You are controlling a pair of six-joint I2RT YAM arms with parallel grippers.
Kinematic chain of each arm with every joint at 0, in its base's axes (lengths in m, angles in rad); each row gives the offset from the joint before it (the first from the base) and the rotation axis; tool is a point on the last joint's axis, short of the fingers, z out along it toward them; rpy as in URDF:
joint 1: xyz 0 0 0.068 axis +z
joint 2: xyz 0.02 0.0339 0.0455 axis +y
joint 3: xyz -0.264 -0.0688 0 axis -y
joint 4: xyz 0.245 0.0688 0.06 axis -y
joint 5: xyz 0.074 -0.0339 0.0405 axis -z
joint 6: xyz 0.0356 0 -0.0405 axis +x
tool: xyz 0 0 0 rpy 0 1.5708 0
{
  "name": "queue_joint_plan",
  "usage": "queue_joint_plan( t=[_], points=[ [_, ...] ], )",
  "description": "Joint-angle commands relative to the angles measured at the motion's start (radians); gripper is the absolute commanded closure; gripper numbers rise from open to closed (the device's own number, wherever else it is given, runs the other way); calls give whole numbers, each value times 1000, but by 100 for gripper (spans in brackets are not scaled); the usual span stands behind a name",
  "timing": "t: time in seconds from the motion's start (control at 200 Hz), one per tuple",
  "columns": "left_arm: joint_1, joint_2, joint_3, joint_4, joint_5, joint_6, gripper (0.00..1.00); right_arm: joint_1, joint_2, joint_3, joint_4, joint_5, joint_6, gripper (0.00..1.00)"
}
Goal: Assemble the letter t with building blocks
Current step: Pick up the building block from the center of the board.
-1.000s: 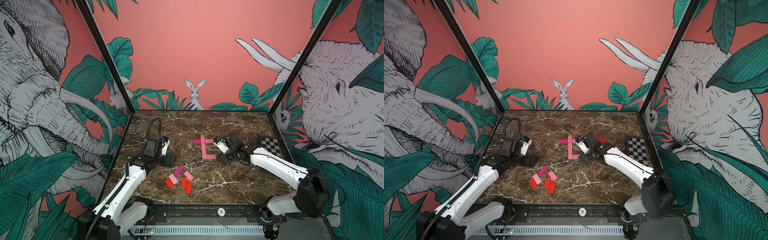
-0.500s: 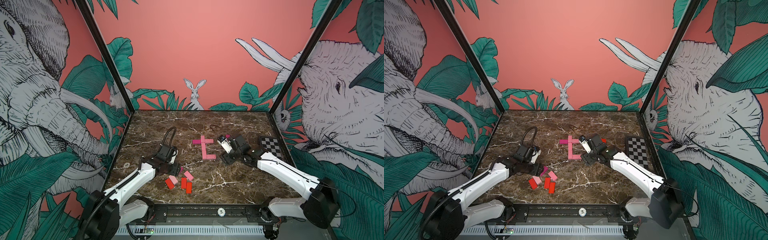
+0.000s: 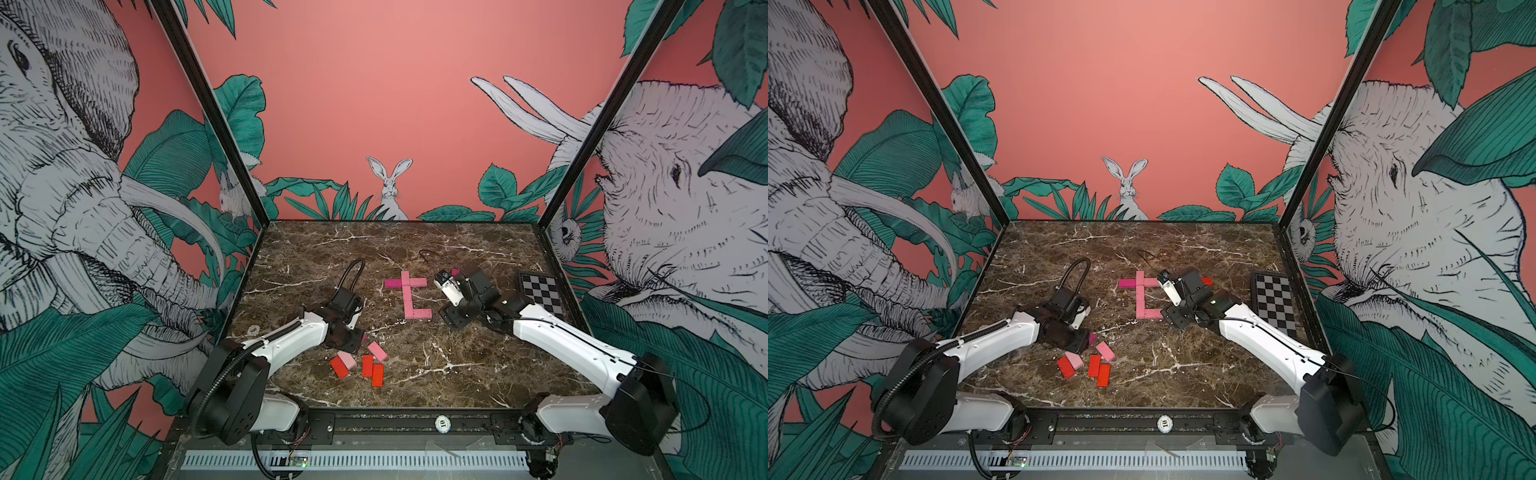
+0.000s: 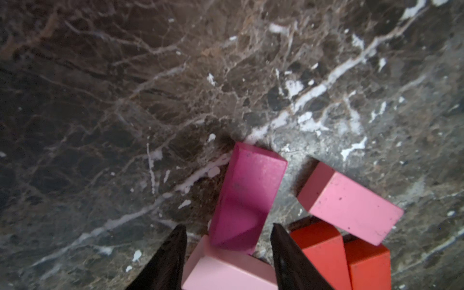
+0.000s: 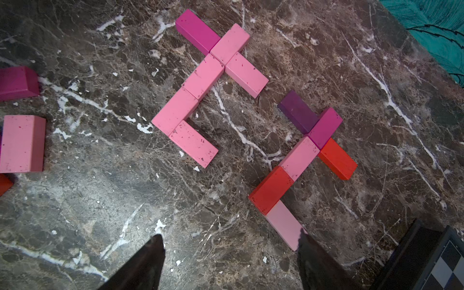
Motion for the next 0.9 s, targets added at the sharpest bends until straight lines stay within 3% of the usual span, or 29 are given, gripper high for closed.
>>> queue_joint_plan(
  t=[0.0,0.55,0.895],
  points=[
    [-4,22,32,19,-2,9,44,-2,-15,-4,20,22,5,19],
    [-4,156,63,22,-57,-48,64,-3,-12,2,8,71,8,19],
    [36,182,156,54,-152,-126,66,-4,-21,5,-4,108,9,18]
  ],
)
